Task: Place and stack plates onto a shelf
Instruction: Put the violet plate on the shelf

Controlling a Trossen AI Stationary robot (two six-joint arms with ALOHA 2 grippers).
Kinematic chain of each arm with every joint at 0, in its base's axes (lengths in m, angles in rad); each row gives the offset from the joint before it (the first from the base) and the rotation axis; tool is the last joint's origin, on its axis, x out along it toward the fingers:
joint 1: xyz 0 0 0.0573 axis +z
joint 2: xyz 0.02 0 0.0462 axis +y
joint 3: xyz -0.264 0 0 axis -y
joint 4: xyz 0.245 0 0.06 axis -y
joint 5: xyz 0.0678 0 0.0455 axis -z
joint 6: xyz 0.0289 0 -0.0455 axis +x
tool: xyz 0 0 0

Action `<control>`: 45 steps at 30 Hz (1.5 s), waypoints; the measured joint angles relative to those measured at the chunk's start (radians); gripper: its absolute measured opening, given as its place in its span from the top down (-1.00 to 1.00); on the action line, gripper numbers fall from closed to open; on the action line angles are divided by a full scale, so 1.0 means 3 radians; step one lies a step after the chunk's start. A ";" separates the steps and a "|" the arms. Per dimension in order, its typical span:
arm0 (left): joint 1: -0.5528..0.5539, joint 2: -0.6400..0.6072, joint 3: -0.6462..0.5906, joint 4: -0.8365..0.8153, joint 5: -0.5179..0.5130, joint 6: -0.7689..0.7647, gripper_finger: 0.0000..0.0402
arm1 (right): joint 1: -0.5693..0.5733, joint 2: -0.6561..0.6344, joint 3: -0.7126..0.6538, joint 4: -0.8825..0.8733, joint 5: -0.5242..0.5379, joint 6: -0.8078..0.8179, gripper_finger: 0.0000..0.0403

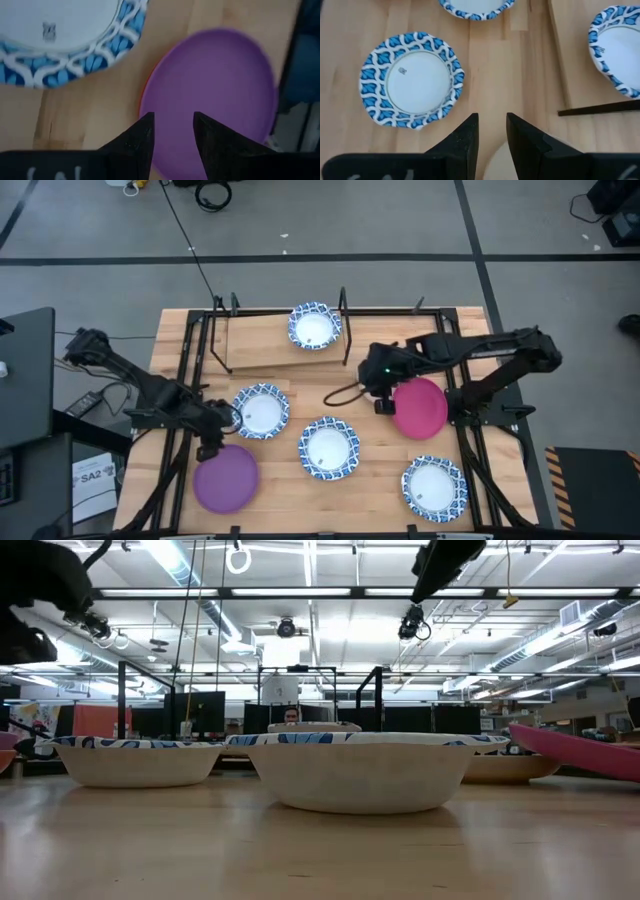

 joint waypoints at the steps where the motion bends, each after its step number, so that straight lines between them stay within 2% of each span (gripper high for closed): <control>1: -0.0022 0.0047 0.0000 -0.0017 -0.0003 -0.0024 0.29 | 0.0017 -0.0048 -0.0076 0.0074 0.0000 0.0029 0.48; 8: -0.0084 0.0394 0.0000 -0.0018 -0.0101 -0.0035 0.29 | 0.0100 -0.0185 -0.0393 0.0404 -0.0001 0.0059 0.48; 27: -0.0084 0.1089 0.0000 0.0116 -0.0127 -0.0043 0.29 | 0.0122 -0.0148 -0.0417 0.0550 -0.0010 0.0047 0.48; 45: -0.0084 0.1179 0.0000 0.0132 -0.0107 -0.0041 0.30 | 0.0122 -0.0147 -0.0417 0.0550 -0.0011 0.0047 0.48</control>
